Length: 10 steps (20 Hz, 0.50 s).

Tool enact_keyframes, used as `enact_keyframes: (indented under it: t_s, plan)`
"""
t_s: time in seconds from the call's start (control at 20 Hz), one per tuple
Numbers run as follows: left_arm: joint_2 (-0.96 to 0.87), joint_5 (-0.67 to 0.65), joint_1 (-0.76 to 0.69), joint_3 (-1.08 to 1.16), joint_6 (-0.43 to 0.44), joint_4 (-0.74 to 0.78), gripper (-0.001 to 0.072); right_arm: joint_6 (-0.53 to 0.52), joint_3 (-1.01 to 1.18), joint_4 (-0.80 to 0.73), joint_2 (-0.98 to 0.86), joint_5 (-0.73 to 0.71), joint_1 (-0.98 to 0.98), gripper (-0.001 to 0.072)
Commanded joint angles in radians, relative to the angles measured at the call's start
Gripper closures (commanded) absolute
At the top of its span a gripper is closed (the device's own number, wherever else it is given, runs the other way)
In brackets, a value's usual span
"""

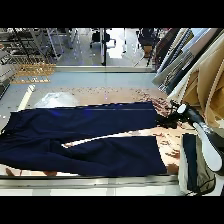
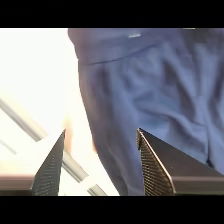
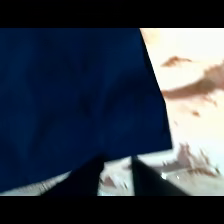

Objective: Fold the clothes and pants, and hang the long-sleeved shirts on hangers.

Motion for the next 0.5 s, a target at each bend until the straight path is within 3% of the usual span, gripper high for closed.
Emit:
enact_keyframes:
  t_s: [0.0, 0.05, 0.15, 0.3, 0.45]
  plan:
    - [0.000, 0.081, -0.002, -0.107, -0.053, 0.003, 0.0246, 0.019, -0.051, -0.056, 0.100, 0.155, -0.024, 0.0283]
    - [0.000, 0.110, -0.002, -0.134, -0.050, -0.018, 0.0246, -0.018, -0.068, -0.026, 0.136, 0.200, -0.034, 0.0273]
    - [-0.004, 0.177, -0.005, -0.176, -0.021, -0.074, 0.0245, -0.092, -0.130, 0.025, 0.220, 0.310, -0.065, 0.0161]
    - [-0.054, 0.201, -0.016, -0.192, -0.019, -0.116, 0.0245, -0.147, -0.286, 0.041, 0.330, 0.469, -0.126, 0.0169]
    - [-0.113, 0.200, -0.019, -0.192, -0.013, -0.213, 0.0246, -0.203, -0.465, 0.041, 0.422, 0.514, -0.174, 0.0207]
